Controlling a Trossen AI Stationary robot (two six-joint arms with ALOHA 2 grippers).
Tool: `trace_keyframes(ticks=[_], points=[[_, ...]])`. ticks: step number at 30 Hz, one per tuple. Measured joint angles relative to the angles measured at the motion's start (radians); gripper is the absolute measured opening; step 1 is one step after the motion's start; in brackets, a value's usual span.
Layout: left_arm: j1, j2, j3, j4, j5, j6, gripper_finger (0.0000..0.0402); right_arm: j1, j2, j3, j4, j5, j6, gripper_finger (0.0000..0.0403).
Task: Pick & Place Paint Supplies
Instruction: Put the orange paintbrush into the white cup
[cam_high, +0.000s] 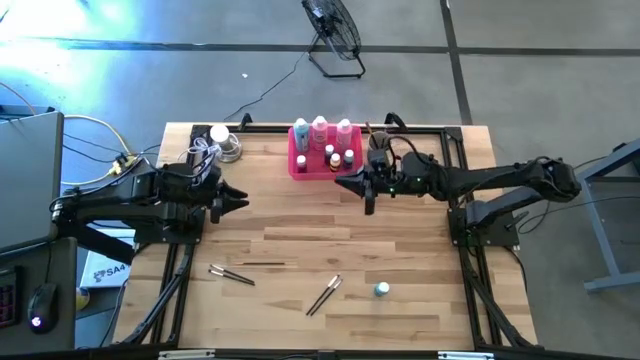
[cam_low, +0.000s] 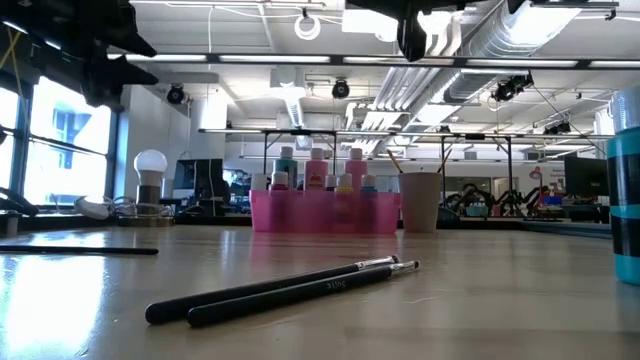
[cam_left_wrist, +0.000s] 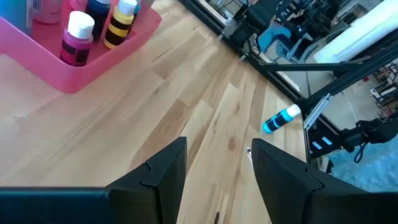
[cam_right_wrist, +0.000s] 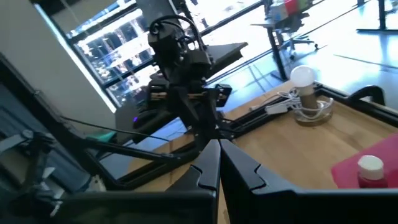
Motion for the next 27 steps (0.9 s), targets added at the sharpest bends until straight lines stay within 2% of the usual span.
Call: trace_keyframes(ticks=[5,9,14,22,24,27], points=[[0.000,0.000,0.000,0.056,-0.003,0.006,0.0177,0.044,0.000,0.000,0.003,0.102,-0.007,0.0002],[0.000,0.020,0.000,0.128,-0.050,0.009,0.0177,0.053,0.000,0.000,0.008,0.119,-0.034,0.0002],[-0.030,0.117,0.000,0.226,-0.133,0.075,0.0177,0.052,0.000,0.000,0.010,0.116,-0.045,0.0002],[-0.197,0.350,0.024,0.490,-0.308,0.189,0.0177,0.050,0.000,0.000,0.010,0.026,-0.090,0.0002],[-0.235,0.377,0.057,0.467,-0.341,0.220,0.0177,0.045,-0.002,0.000,0.008,-0.016,-0.090,0.0002],[-0.286,0.393,0.130,0.317,-0.372,0.209,0.0177,0.035,-0.010,0.000,-0.007,-0.083,-0.090,0.0002]])
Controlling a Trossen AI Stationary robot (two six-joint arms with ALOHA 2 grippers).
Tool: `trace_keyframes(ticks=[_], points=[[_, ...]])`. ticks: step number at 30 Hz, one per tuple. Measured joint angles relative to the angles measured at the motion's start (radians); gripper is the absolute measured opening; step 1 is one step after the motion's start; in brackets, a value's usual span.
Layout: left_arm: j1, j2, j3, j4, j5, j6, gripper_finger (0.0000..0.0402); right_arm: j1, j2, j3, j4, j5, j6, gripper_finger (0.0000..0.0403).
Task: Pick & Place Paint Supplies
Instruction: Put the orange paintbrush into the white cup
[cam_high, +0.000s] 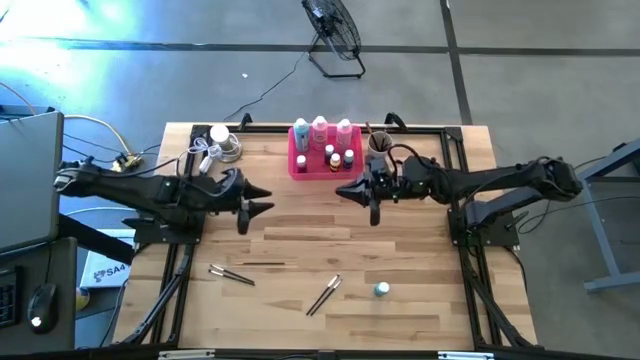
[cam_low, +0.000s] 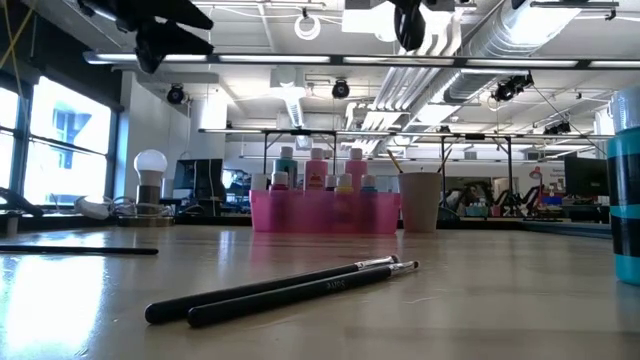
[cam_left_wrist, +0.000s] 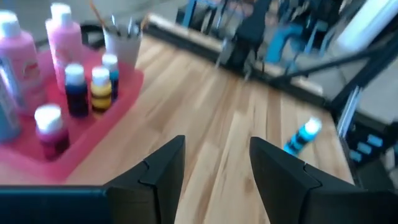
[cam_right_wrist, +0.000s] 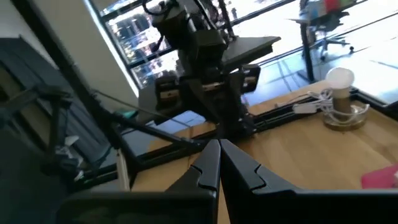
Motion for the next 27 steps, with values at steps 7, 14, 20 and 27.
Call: trace_keyframes(ticks=[7,14,20,27], points=[[-0.118,0.012,0.195,-0.525,-0.041,-0.195,0.0165,-0.046,-0.045,0.000,-0.114,-0.034,-0.026,0.0002],[-0.221,0.083,0.270,-0.717,0.116,-0.347,0.0108,-0.081,-0.049,0.000,-0.153,-0.035,-0.027,0.0002],[-0.285,0.185,0.271,-0.719,0.208,-0.402,0.0058,-0.085,-0.049,0.000,-0.165,-0.035,-0.031,0.0002],[-0.331,0.288,0.271,-0.725,0.306,-0.436,0.0005,-0.085,-0.049,0.000,-0.165,-0.031,-0.035,0.0002]])
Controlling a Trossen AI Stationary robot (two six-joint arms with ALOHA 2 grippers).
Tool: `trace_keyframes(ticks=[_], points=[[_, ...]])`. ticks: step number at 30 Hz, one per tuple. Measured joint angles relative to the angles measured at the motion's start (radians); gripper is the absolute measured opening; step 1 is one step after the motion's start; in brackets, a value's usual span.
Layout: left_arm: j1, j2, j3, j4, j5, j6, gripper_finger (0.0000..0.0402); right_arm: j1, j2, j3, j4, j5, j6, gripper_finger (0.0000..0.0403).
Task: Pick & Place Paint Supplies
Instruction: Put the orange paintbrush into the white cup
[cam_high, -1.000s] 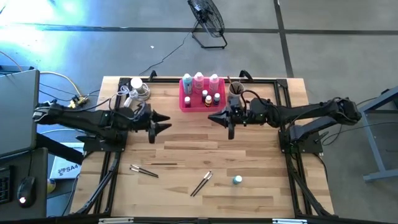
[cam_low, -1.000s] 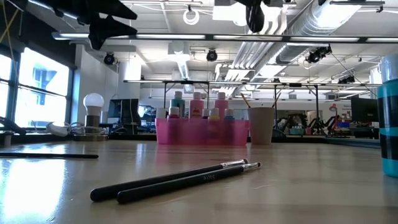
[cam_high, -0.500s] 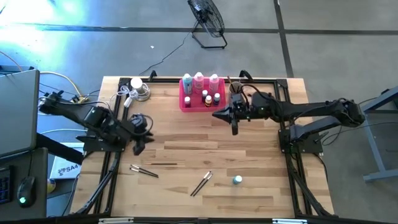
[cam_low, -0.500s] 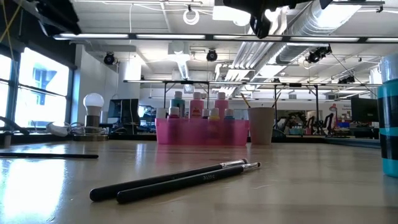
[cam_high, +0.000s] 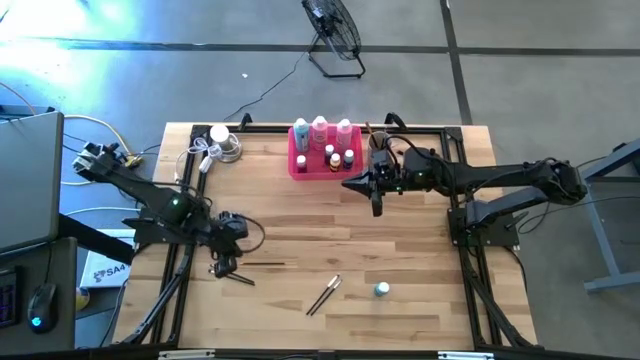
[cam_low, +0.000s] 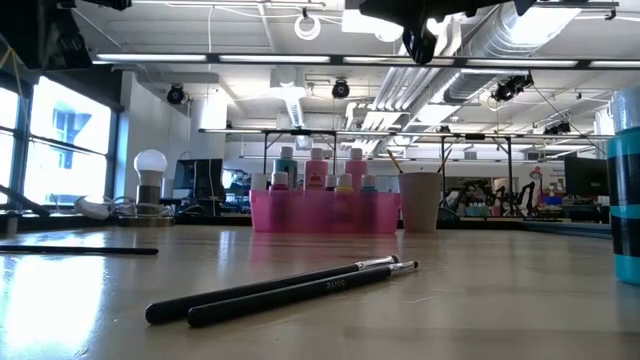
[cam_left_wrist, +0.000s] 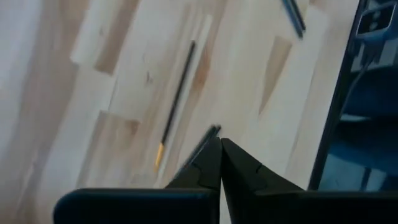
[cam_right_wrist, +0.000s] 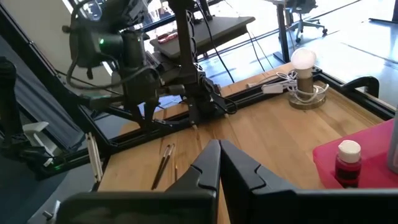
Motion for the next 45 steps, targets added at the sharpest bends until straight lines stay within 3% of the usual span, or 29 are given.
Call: trace_keyframes(ticks=[29,45], points=[[-0.010,0.053,0.000,-0.043,0.052,-0.024,0.0008,0.000,0.000,0.000,0.000,0.003,-0.018,0.0002],[-0.010,0.053,0.000,-0.076,-0.014,-0.024,0.0008,0.000,0.000,0.000,0.000,0.003,-0.019,0.0002]])
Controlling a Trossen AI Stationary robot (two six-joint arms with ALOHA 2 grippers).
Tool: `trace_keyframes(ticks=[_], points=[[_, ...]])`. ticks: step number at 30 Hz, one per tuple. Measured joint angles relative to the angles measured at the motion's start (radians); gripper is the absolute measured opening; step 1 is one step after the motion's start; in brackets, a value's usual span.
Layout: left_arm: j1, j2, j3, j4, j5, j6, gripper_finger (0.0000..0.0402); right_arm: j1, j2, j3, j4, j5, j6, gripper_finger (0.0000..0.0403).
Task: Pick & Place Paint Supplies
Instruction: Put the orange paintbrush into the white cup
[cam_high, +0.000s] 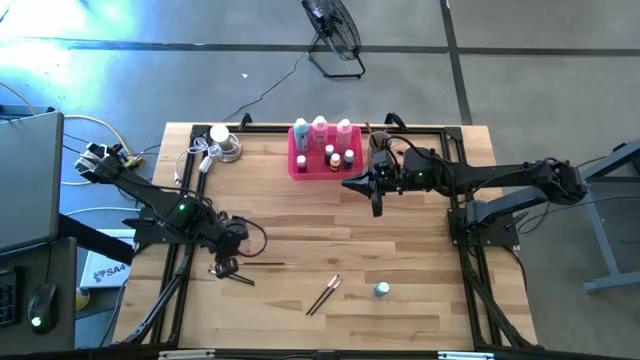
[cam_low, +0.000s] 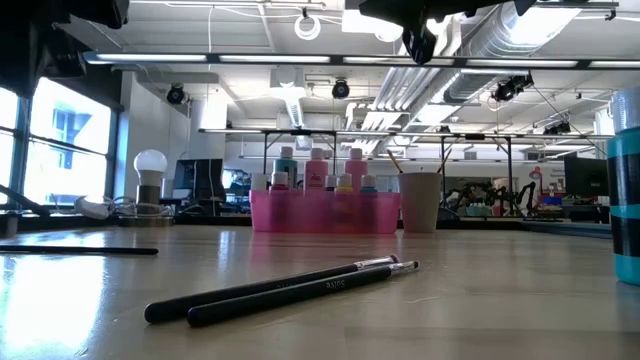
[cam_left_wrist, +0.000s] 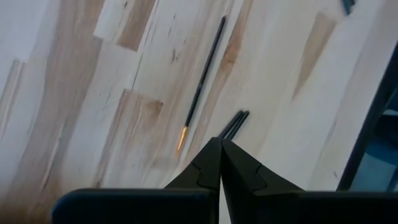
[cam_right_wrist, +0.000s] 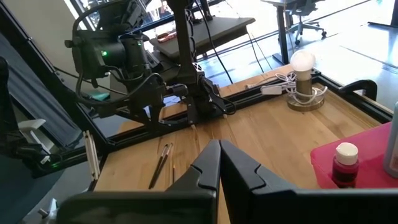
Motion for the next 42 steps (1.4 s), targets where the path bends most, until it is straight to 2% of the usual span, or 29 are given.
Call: trace_keyframes(ticks=[7,10,19,23,31,42], points=[[0.000,0.024,0.000,-0.038,0.016,0.031,0.0009,0.000,0.000,0.000,0.000,0.000,-0.027,0.0002],[0.000,0.042,0.000,-0.038,0.029,0.050,0.0025,0.000,0.000,0.000,0.000,0.000,-0.027,0.0002],[0.000,0.103,0.000,-0.068,0.027,0.083,0.0153,0.000,0.000,0.000,-0.007,0.001,-0.027,0.0002],[0.000,0.142,0.000,-0.071,0.009,0.084,0.0190,0.000,0.000,0.000,-0.010,0.000,-0.026,0.0002],[0.000,0.203,0.000,-0.071,0.011,0.142,0.0198,0.000,0.000,0.000,-0.054,0.001,-0.026,0.0002],[-0.022,0.204,0.000,-0.039,0.018,0.155,0.0198,0.000,0.000,0.000,-0.063,0.001,-0.018,0.0002]])
